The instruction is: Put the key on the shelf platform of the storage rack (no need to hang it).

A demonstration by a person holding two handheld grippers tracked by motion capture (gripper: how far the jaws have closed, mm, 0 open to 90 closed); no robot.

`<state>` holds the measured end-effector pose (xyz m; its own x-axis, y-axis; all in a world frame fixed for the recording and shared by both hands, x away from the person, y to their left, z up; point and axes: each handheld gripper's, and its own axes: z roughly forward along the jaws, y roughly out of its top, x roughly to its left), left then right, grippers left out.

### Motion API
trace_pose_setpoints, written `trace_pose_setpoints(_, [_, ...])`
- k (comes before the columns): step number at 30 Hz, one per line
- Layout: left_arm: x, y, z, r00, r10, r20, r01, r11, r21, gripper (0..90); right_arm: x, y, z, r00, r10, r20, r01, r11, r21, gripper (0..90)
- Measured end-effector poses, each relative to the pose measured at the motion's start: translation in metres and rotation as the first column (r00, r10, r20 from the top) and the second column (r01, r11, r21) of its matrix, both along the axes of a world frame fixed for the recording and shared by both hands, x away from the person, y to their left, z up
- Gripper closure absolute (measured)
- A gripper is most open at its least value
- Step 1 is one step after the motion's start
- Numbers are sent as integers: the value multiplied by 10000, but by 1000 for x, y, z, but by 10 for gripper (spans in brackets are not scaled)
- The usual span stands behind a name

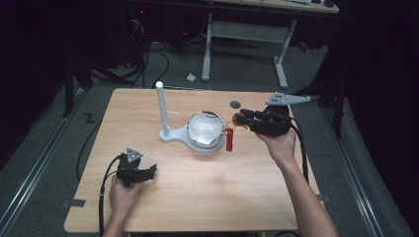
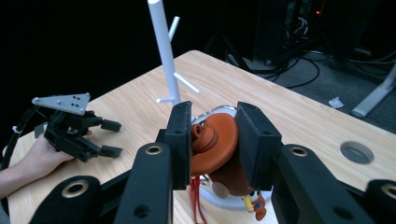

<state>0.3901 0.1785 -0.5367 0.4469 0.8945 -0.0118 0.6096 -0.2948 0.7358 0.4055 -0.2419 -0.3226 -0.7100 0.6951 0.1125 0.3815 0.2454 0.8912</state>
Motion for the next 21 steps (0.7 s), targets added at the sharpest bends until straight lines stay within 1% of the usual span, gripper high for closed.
trace_pose_setpoints(2, [0,0,0,10000,0,1,0,10000,-2,219,5,7,3,10000,45,-52,-45,10000,25,679])
trace_pose_setpoints(9, [0,0,0,10000,2,-3,-2,10000,1,219,14,17,7,9999,129,-95,-129,9999,46,679])
trace_pose_setpoints(12, [0,0,0,10000,1,-3,-1,10000,1,219,22,23,10,9999,57,-160,-56,10000,51,679])
trace_pose_setpoints(13, [0,0,0,10000,3,-2,-3,10000,1,219,22,23,10,9999,57,-160,-56,10000,51,679])
trace_pose_setpoints(14, [0,0,0,10000,4,-2,-4,10000,1,219,27,26,10,9998,17,-220,-15,10000,86,679])
trace_pose_setpoints(15, [0,0,0,10000,2,-2,-2,10000,3,219,27,26,10,9998,17,-220,-15,10000,86,679])
trace_pose_setpoints(16, [0,0,0,10000,2,-3,-2,10000,1,219,31,28,10,9997,-24,-263,26,10000,71,679])
trace_pose_setpoints(21, [0,0,0,10000,1,-2,-1,10000,3,219,41,34,6,9991,-148,-390,151,9999,60,679])
